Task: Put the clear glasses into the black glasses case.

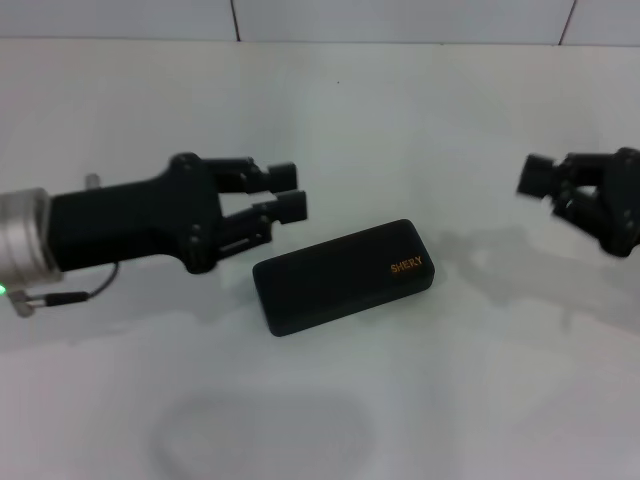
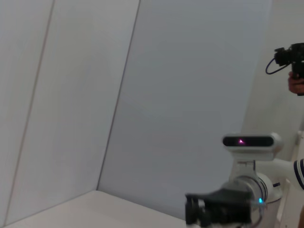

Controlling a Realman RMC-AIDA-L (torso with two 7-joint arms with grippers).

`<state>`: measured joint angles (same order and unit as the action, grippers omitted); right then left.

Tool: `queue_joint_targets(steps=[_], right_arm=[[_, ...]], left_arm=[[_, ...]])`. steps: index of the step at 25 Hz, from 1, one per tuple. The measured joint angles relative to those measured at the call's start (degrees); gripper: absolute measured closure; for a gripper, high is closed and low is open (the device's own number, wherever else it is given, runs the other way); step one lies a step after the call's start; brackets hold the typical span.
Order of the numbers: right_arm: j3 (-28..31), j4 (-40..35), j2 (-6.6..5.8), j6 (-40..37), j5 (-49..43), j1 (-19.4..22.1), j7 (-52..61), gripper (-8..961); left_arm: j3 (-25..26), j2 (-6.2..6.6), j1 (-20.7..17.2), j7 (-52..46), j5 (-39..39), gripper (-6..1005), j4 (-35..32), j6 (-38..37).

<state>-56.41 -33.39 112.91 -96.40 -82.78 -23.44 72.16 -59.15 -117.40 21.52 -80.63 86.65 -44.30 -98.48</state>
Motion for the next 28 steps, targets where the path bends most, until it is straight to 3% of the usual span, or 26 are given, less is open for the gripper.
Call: queue_joint_targets(steps=[6,16,22,28], right_arm=[[-1.5,-12.8,3.01,-0.3,-9.0,-0.6,0.5,858],[-13.4,-26.0,2.69,2.8,-10.4,-0.9,2.1,468],[-15.1,-28.1,2.90,3.8,-11.5,-1.1,1.9,227],[-15.9,-27.0,3.12,4.9,-11.0,-0.3,1.6,231]], left_arm=[[1.8,1.40,-0.6,-3.3,0.7,650,-1.9,-2.7],[1.9,2.74,-1.1,2.0,4.4,229,-1.7,-7.2],[1.9,2.32,-1.3,2.4,5.4,185,-1.4,-7.2],[1.9,1.61,-1.7,3.5,5.8,169,-0.1,-7.2]])
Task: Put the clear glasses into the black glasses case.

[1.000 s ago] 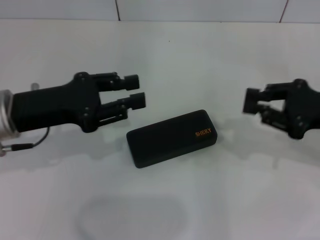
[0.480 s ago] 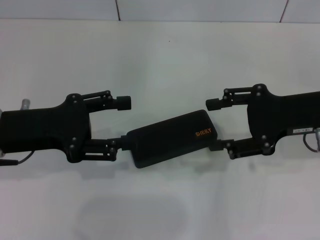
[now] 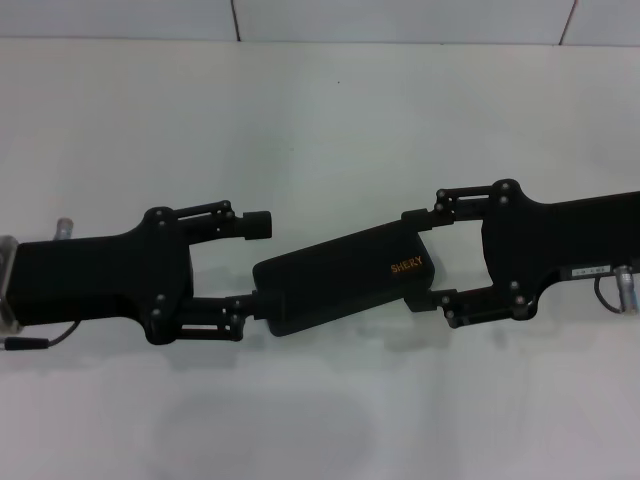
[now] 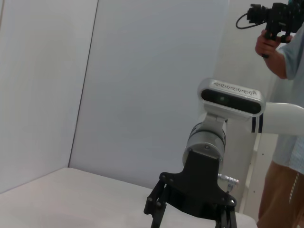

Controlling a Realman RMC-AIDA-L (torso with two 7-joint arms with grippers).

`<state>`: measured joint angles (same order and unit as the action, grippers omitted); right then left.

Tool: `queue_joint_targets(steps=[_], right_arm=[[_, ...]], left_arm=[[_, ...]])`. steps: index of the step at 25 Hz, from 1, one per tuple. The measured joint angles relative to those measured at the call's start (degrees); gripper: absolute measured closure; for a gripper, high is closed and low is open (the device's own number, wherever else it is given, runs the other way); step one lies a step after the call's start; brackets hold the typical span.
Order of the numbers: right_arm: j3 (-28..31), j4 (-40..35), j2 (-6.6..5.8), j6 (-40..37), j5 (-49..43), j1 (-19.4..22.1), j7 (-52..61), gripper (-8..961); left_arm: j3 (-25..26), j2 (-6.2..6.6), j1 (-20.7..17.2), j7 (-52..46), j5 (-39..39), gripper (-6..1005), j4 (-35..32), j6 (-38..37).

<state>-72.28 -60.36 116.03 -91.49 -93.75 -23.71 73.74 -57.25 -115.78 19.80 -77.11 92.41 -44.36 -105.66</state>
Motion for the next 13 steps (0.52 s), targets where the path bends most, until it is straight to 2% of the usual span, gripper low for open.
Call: queue_joint_targets(steps=[13], right_arm=[[-1.2,0.1,-0.10,-0.5,2.4,2.5,-0.1,237]], left_arm=[[0.0,-0.68,0.3,-0.2,2.4,170,3.7,0.0]])
